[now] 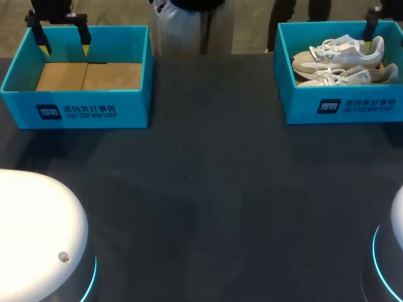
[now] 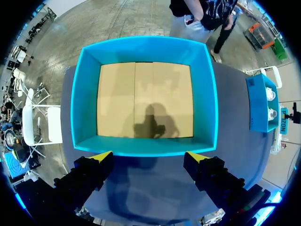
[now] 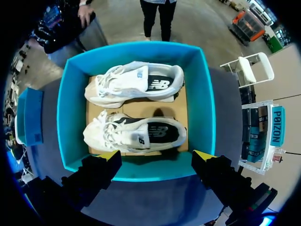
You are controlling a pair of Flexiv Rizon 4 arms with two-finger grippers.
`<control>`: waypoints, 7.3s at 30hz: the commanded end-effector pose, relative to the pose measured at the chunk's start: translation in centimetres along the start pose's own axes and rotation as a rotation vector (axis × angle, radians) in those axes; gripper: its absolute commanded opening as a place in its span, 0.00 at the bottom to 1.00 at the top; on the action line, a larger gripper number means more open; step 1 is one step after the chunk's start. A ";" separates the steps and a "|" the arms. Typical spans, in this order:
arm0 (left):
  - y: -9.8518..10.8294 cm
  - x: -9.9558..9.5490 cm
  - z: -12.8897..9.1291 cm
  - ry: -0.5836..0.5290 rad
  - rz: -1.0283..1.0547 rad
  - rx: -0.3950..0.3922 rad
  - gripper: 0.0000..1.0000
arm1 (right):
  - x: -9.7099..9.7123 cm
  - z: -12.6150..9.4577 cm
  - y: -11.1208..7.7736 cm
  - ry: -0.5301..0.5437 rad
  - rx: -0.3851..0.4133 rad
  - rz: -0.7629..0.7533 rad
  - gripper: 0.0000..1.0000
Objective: Take the shoe out of the shoebox, open the shoe tongue, remove and reinsert the insole, then place the shoe into the shoebox
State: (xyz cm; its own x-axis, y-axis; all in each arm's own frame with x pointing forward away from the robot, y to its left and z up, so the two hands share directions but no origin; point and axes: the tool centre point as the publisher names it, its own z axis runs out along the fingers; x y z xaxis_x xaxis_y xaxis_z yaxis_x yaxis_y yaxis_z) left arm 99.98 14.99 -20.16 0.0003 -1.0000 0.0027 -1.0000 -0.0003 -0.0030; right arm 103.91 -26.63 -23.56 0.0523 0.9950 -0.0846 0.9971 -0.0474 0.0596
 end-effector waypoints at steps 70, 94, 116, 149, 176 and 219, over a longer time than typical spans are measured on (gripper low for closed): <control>0.0 0.0 -0.1 -0.001 0.000 -0.001 1.00 | -5.8 16.6 2.0 -0.110 0.010 0.100 0.27; 0.0 0.0 -0.1 -0.001 0.000 -0.001 1.00 | -5.2 10.4 0.4 -0.145 0.043 0.088 0.00; 0.0 0.0 -0.1 -0.001 0.000 -0.001 1.00 | -4.0 -0.6 0.0 -0.136 -0.002 -0.048 0.00; 0.0 0.0 -0.1 -0.001 0.000 -0.001 1.00 | -3.7 -6.9 0.1 -0.168 0.047 -0.137 0.00; 0.0 0.0 -0.1 -0.001 0.000 -0.001 1.00 | -3.7 -6.9 0.1 -0.168 0.047 -0.137 0.00; 0.0 0.0 -0.1 -0.001 0.000 -0.001 1.00 | 10.4 -12.6 -14.1 -0.208 0.090 -0.083 0.00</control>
State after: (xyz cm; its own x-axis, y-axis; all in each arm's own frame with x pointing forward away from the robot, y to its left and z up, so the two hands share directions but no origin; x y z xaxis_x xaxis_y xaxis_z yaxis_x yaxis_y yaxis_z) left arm 99.98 14.99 -20.16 0.0003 -1.0000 0.0026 -1.0000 -0.0003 -0.0030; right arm 90.46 -15.23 -12.45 -0.0309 0.9593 -0.2806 0.9984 0.0163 -0.0540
